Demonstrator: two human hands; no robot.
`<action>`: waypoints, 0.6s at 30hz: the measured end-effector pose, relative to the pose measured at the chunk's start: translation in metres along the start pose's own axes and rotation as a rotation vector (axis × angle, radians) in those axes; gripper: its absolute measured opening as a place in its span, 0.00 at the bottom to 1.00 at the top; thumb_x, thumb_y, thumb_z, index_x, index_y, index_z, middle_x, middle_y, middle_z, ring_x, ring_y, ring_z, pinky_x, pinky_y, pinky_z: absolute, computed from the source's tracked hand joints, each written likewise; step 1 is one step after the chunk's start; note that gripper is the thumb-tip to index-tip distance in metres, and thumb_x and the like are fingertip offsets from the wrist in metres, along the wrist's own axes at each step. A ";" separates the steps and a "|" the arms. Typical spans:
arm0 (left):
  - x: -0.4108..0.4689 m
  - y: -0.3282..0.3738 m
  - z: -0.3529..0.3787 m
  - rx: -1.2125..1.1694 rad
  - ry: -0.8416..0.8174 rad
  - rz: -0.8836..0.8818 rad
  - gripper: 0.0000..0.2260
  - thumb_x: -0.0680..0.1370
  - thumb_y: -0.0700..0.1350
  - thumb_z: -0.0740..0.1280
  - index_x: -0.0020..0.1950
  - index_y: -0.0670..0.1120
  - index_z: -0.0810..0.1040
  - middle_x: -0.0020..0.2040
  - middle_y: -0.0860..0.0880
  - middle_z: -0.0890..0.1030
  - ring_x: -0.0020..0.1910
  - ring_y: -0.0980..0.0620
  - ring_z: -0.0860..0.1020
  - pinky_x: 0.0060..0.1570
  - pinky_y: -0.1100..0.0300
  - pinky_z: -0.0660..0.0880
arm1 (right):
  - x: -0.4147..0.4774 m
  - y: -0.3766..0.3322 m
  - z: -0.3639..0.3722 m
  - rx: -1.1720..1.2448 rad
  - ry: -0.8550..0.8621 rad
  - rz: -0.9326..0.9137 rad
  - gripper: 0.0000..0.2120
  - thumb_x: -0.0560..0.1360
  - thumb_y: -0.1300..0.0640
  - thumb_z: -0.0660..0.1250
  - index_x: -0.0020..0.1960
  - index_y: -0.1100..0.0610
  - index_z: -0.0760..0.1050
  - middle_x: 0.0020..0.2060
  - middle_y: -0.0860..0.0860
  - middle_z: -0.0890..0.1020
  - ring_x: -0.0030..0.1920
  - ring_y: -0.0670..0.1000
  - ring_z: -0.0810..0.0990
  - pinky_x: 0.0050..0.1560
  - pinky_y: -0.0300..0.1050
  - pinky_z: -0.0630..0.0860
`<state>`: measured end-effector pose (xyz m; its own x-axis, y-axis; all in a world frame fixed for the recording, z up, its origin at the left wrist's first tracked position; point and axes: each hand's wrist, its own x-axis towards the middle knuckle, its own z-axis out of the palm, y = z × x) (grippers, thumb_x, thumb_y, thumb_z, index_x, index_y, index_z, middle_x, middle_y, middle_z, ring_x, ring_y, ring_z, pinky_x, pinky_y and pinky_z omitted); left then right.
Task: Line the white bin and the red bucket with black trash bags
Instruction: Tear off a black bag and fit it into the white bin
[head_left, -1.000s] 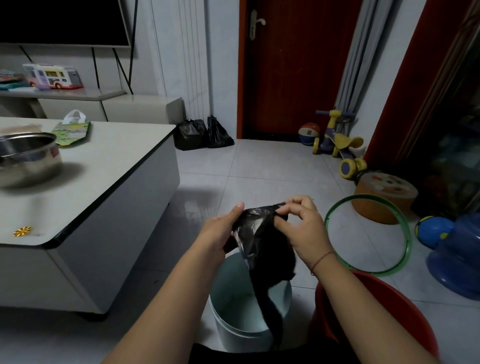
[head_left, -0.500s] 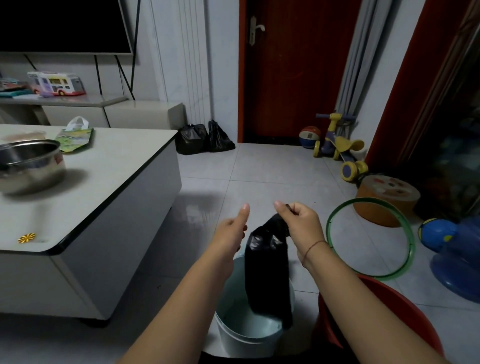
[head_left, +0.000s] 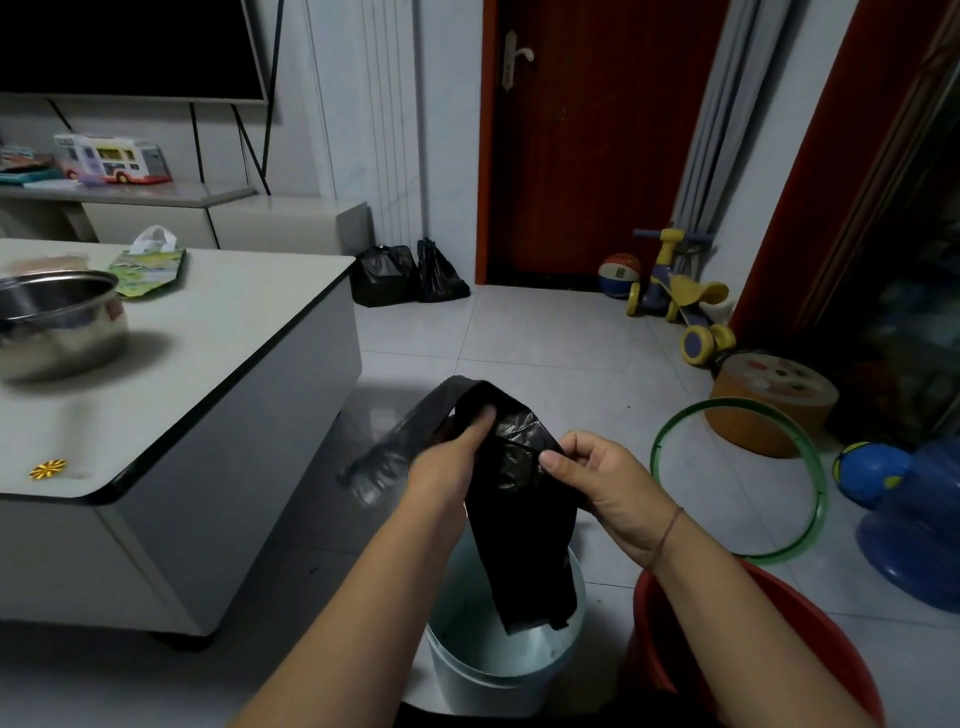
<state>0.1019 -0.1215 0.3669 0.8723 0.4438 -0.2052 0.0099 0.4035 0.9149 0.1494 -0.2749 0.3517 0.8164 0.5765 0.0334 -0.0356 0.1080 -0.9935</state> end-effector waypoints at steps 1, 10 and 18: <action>-0.002 0.002 0.004 -0.047 0.012 -0.024 0.07 0.76 0.50 0.70 0.42 0.48 0.79 0.35 0.54 0.83 0.34 0.60 0.81 0.33 0.68 0.75 | -0.001 0.000 -0.001 -0.005 0.004 0.013 0.07 0.69 0.56 0.71 0.40 0.58 0.75 0.33 0.53 0.81 0.33 0.46 0.80 0.36 0.35 0.77; 0.000 0.009 -0.007 -0.102 0.130 0.034 0.07 0.77 0.41 0.67 0.40 0.41 0.81 0.36 0.42 0.81 0.36 0.47 0.78 0.34 0.60 0.76 | -0.007 0.006 -0.006 -0.198 -0.161 0.317 0.07 0.74 0.60 0.69 0.42 0.63 0.75 0.35 0.55 0.79 0.36 0.51 0.78 0.38 0.40 0.74; -0.003 0.007 -0.006 -0.012 0.152 0.012 0.07 0.72 0.44 0.74 0.41 0.40 0.82 0.32 0.44 0.83 0.30 0.49 0.81 0.29 0.62 0.79 | 0.002 0.003 0.010 -0.194 0.054 0.061 0.21 0.69 0.54 0.75 0.59 0.55 0.72 0.50 0.57 0.83 0.50 0.54 0.84 0.48 0.42 0.79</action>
<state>0.0970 -0.1154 0.3719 0.7885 0.5642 -0.2449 -0.0071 0.4065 0.9136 0.1449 -0.2659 0.3499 0.8459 0.5326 -0.0279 0.0216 -0.0866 -0.9960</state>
